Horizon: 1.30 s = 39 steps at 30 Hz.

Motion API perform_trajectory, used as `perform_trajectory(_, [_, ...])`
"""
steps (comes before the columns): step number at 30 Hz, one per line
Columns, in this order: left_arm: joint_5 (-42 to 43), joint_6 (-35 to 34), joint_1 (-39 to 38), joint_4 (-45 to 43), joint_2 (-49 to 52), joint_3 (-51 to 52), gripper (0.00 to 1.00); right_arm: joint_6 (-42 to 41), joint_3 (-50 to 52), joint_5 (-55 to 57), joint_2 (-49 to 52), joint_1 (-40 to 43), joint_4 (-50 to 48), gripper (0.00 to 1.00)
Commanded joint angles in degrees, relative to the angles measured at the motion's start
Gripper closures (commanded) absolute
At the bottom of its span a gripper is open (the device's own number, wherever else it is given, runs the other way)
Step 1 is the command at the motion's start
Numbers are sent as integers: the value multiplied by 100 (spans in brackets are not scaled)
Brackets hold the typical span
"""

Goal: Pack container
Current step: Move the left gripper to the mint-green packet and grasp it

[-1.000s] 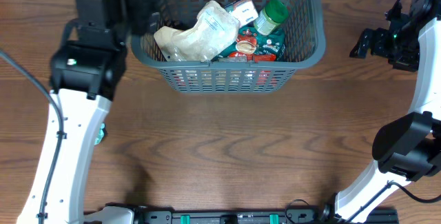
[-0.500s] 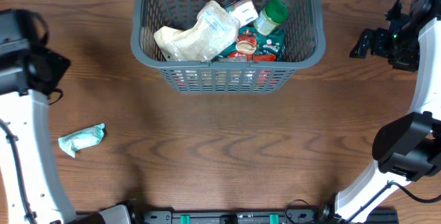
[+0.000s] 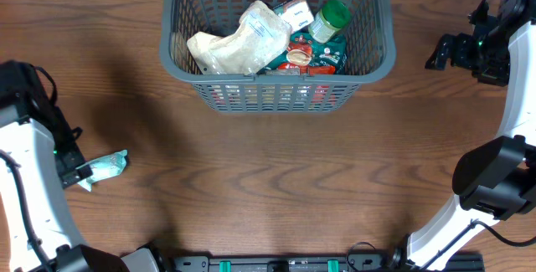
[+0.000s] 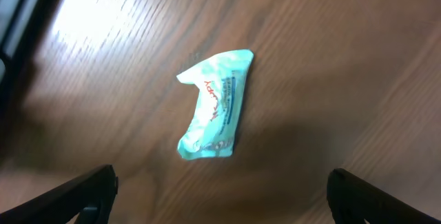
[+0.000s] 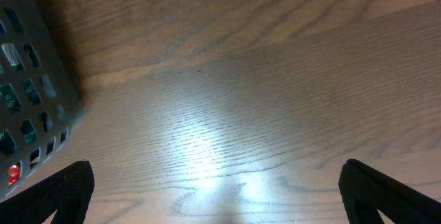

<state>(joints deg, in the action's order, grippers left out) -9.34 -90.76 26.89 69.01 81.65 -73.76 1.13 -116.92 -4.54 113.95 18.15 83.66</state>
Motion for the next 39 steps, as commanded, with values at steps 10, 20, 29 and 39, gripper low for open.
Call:
perform_trajectory(10, [-7,-708,20,-1611,2,1438,1,87,-13,-44,-9,9,48,1])
perform_trajectory(20, [-31,-704,20,-2334,389,2000,1,90,-13,-44,-9,9,85,1])
perform_trajectory(29, [-28,-702,20,-2479,1235,2006,1,131,-11,-42,-9,9,175,1])
perform_trajectory(39, [-31,-682,111,-2872,1762,2006,0,131,-13,-42,-9,9,254,1])
